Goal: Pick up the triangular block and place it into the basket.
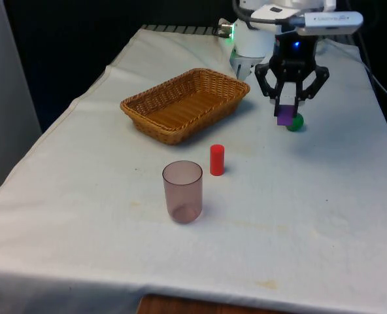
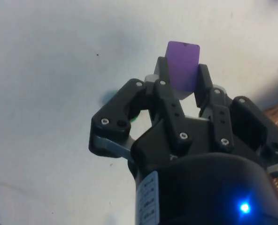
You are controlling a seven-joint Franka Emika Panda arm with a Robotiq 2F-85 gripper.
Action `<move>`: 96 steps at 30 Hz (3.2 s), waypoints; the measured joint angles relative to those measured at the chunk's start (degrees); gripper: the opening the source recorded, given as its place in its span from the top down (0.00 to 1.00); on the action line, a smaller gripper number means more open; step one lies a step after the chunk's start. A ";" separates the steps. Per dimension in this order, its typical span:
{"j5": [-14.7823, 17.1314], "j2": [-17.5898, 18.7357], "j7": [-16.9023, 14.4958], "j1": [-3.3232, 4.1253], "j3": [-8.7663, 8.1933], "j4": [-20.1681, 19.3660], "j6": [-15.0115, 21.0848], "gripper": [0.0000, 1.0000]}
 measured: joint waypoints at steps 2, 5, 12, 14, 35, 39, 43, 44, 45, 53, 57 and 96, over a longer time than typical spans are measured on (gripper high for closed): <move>0.00 -0.92 -0.06 0.00 -0.11 -0.74 0.00 0.67; 0.00 -1.83 -0.17 0.00 -0.34 -1.43 0.00 0.67; -0.29 -5.56 -0.40 -0.06 -1.32 -4.01 -0.11 0.67; -0.34 -6.07 -0.52 -0.06 -1.43 -4.35 -0.11 0.67; -1.26 -14.27 -5.67 -0.52 -6.82 -12.43 0.06 0.67; -1.26 -15.13 -6.76 -0.57 -7.79 -13.46 0.11 0.67; -1.26 -16.16 -8.31 -0.74 -9.17 -14.73 0.17 0.67; -1.26 -16.39 -8.71 -0.80 -9.51 -15.01 0.17 0.67; -1.26 -16.62 -9.11 -0.80 -9.85 -15.30 0.17 0.67; -1.26 -18.11 -12.43 -1.09 -12.66 -17.42 0.57 0.67; -1.26 -18.74 -14.73 -1.26 -14.73 -19.02 1.55 0.67; 5.96 -8.48 -26.30 -1.49 -22.12 -27.73 20.97 0.67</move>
